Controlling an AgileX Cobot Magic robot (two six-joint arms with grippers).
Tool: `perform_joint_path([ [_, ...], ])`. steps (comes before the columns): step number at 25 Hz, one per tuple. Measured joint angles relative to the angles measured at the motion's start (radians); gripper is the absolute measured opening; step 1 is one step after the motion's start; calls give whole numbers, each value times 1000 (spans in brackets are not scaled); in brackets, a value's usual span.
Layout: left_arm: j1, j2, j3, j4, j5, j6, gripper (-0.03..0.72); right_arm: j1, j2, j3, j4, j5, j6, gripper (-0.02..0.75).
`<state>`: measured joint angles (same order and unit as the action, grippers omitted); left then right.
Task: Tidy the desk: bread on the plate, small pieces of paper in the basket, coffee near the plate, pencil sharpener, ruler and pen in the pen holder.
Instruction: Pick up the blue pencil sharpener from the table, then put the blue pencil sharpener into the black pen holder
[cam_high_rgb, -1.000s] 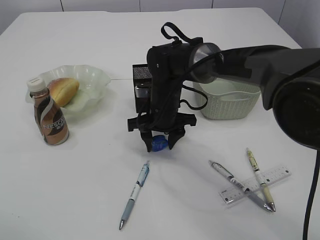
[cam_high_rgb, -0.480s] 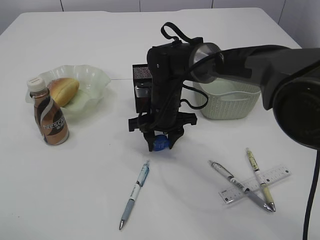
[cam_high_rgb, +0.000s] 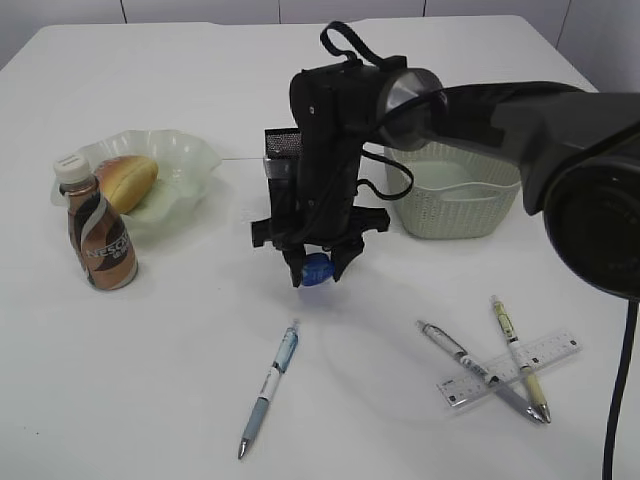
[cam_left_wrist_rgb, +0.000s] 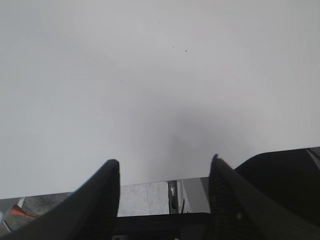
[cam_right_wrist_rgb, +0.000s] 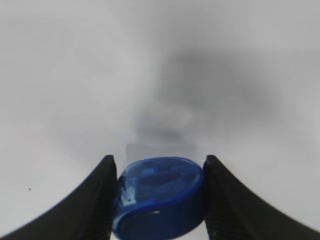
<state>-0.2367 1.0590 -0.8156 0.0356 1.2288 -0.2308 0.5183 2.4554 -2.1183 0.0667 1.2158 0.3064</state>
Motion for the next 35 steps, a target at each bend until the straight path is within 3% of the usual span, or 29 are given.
perform_joint_path([
  [11, 0, 0, 0, 0, 0, 0, 416, 11, -73, -14, -13, 3, -198, 353],
  [17, 0, 0, 0, 0, 0, 0, 416, 12, -120, -12, -101, 4, -247, 353],
  [35, 0, 0, 0, 4, 0, 2, 416, -3, -173, -12, -188, -436, -238, 353],
])
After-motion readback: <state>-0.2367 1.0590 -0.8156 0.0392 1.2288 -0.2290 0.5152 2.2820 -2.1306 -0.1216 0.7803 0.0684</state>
